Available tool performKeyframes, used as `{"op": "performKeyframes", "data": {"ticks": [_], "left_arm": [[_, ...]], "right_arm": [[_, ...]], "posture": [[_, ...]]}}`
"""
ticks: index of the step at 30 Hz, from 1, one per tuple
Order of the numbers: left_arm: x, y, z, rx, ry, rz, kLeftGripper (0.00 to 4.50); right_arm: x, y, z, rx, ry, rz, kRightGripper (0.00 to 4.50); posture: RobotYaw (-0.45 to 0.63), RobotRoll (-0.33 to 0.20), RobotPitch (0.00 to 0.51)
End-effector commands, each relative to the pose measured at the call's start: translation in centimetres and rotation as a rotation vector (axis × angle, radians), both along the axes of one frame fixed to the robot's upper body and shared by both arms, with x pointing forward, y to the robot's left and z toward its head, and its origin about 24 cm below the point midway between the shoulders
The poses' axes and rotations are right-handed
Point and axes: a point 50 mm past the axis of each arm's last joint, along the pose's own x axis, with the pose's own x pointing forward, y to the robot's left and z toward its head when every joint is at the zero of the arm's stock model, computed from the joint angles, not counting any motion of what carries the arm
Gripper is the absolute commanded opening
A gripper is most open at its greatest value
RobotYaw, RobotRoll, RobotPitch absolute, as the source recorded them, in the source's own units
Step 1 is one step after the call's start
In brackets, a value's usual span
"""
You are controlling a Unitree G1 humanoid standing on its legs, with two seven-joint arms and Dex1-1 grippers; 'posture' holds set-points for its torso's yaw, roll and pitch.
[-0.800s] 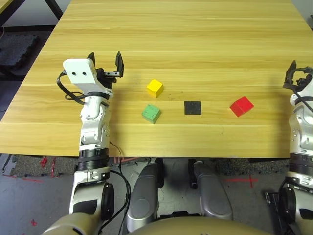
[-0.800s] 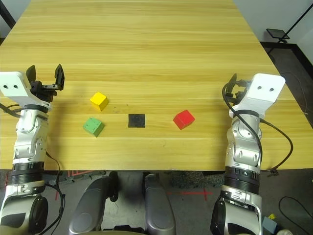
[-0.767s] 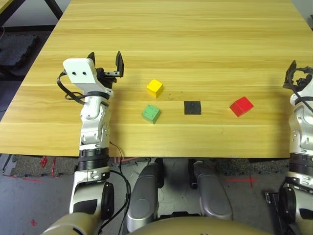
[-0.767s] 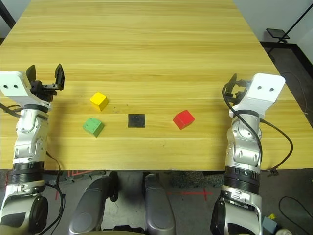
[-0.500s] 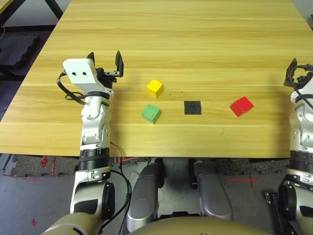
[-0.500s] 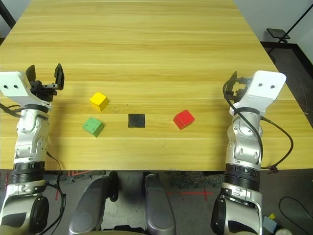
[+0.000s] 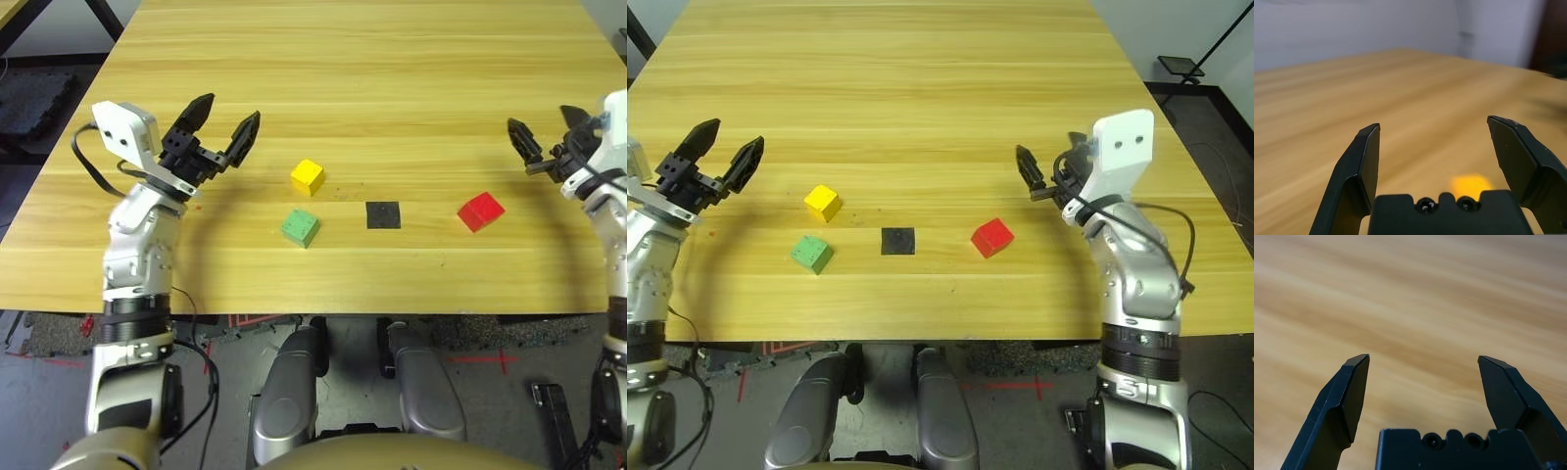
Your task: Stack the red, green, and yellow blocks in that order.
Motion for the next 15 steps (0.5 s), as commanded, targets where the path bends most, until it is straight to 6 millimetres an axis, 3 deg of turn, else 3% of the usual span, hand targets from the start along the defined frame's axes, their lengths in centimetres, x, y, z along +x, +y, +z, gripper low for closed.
{"op": "performKeyframes", "data": {"ticks": [1,5,11,15], "left_arm": [[-0.6,-0.4,-1.6,0.119,0.092,-0.263,4.47],[0.5,0.2,-1.8,0.189,0.097,-0.327,4.47],[2.2,-0.3,-0.9,0.232,0.043,-0.377,4.47],[2.2,-0.4,-0.7,0.244,0.047,-0.441,4.47]], "right_arm": [[-0.7,1.4,1.0,-0.021,0.127,0.142,4.5],[-1.1,2.0,1.7,-0.069,0.226,0.185,4.5],[-2.4,2.5,0.9,-0.143,0.396,0.211,4.5],[-3.4,2.9,0.0,-0.17,0.458,0.237,4.5]], "posture": [[0.15,-0.035,0.239],[0.14,-0.047,0.237],[0.12,-0.052,0.227],[0.11,-0.053,0.224]]}}
